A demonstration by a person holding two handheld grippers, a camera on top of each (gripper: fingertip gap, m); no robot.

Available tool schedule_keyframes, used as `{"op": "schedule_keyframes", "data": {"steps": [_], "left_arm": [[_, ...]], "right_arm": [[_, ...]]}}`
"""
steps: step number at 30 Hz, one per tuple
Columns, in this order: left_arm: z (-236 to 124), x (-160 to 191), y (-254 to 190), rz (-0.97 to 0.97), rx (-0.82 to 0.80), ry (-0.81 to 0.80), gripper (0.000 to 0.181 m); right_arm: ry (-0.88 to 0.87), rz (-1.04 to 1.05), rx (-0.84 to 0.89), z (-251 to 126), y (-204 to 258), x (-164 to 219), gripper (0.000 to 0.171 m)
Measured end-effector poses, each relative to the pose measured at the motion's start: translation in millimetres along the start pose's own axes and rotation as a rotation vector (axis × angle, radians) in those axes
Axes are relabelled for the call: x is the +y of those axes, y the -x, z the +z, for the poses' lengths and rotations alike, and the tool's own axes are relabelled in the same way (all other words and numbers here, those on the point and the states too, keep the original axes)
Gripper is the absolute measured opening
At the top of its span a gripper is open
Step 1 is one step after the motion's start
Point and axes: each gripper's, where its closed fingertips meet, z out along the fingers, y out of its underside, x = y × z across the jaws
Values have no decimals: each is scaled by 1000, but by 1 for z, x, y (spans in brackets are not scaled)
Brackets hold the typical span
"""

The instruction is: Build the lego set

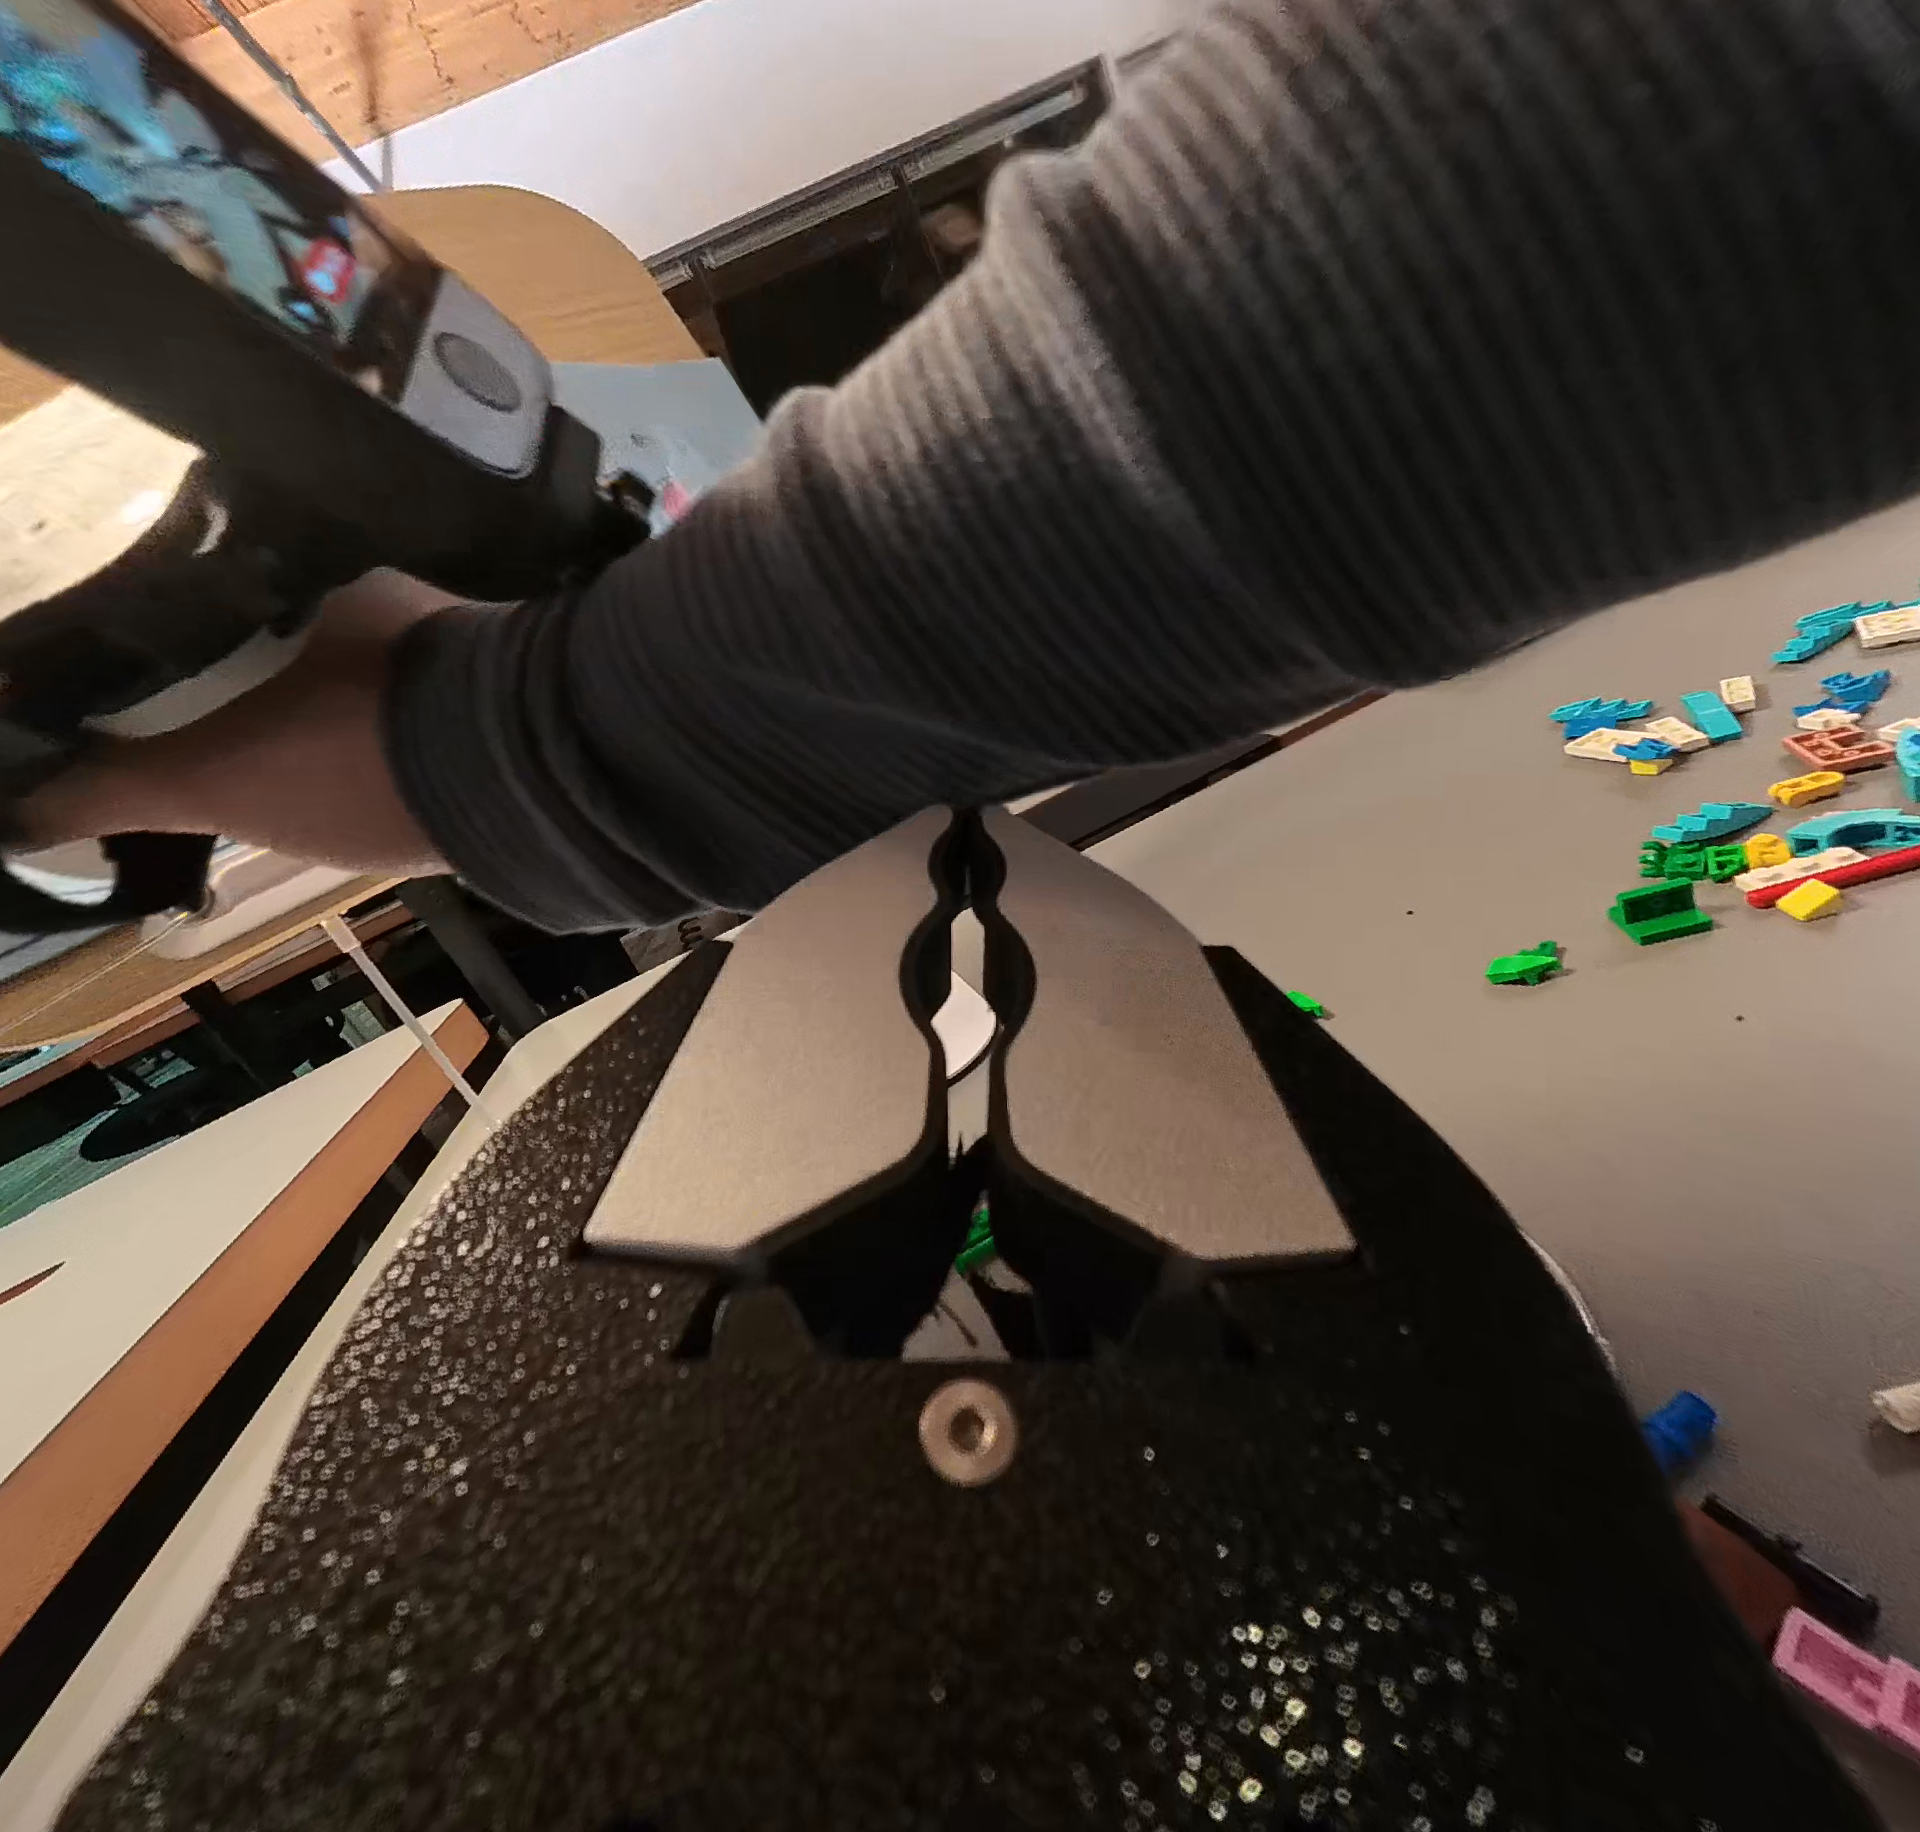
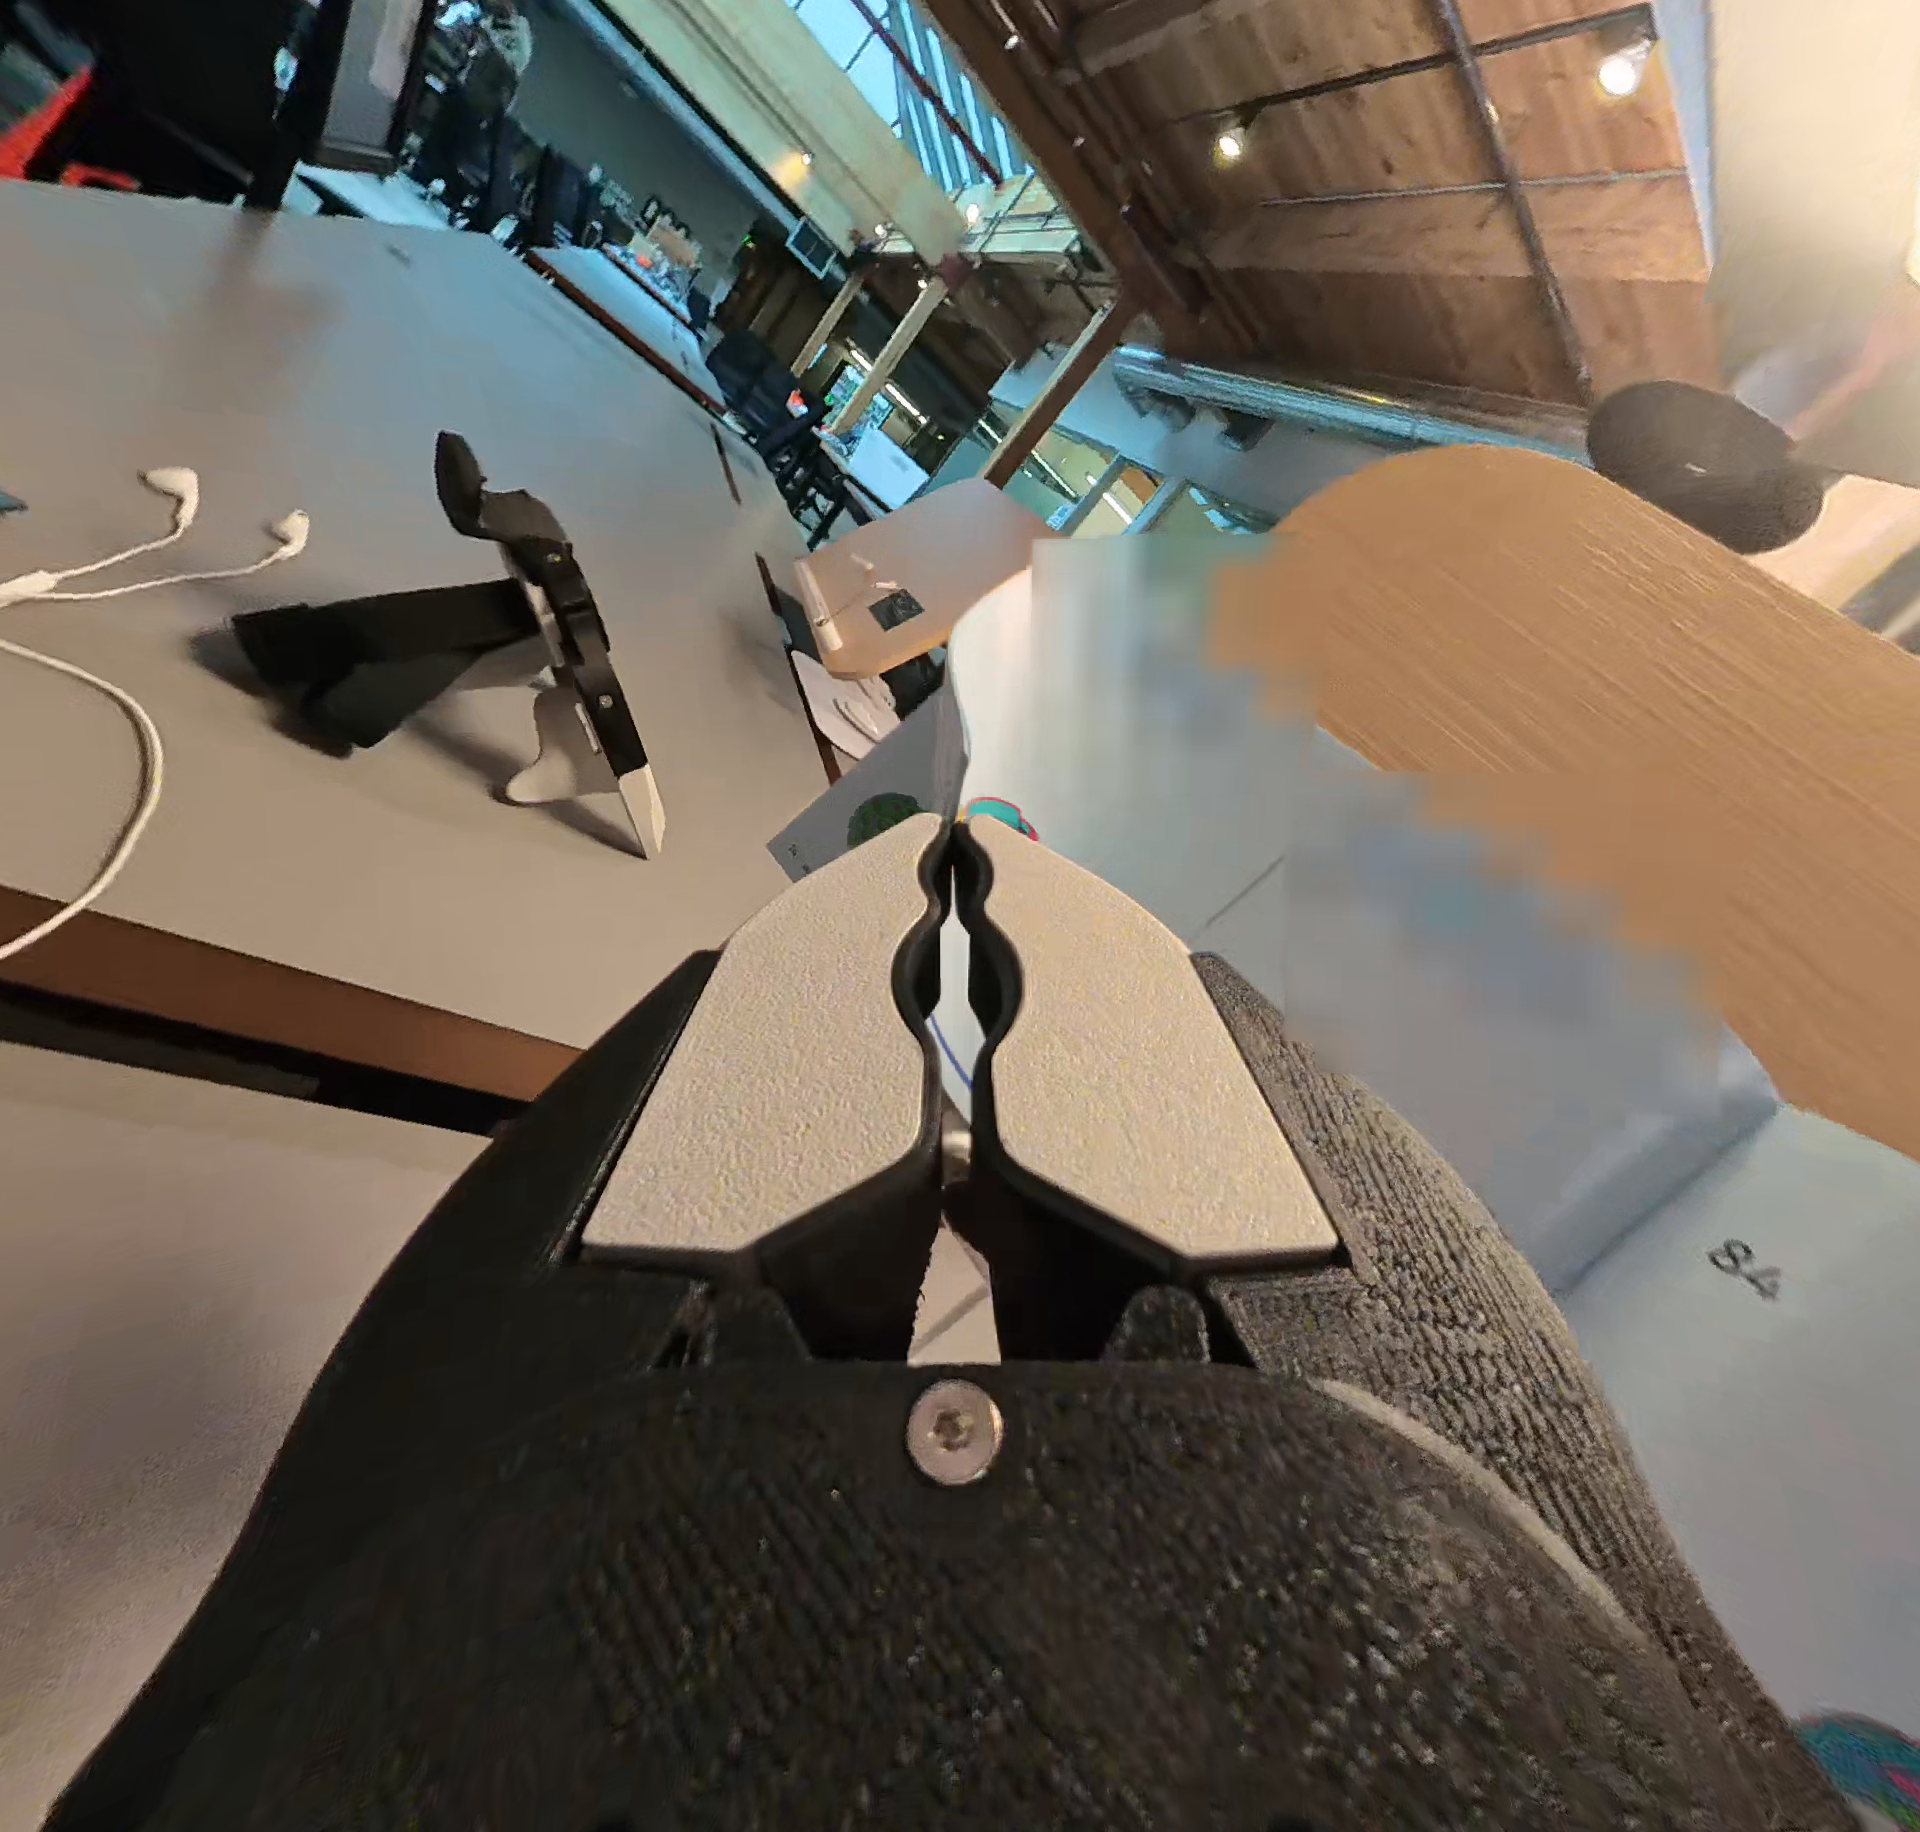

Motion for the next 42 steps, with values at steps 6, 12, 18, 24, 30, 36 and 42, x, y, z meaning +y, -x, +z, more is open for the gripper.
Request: {"op": "schedule_keyframes", "data": {"steps": [6, 12, 18, 24, 30, 36, 42], "left_arm": [[0, 0, 0, -2, 0, 1, 0], [0, 0, 0, 2, 2, 1, 0], [0, 0, -1, 6, 3, 2, 0], [0, 1, 0, 6, 4, 3, 0], [0, 1, -1, 5, 9, 5, 0], [0, 2, 1, -9, 3, 7, 0], [0, 3, 2, -21, 4, 8, 0]], "right_arm": [[-30, 23, 167, -44, -39, 3, 0], [-10, 128, 360, -97, -83, 20, 0], [49, 176, 439, -128, -91, 46, 0], [81, 217, 500, -145, -99, 61, 0], [110, 258, 558, -157, -112, 74, 0], [143, 290, 578, -160, -110, 84, 0], [205, 293, 594, -171, -113, 98, 0]]}}
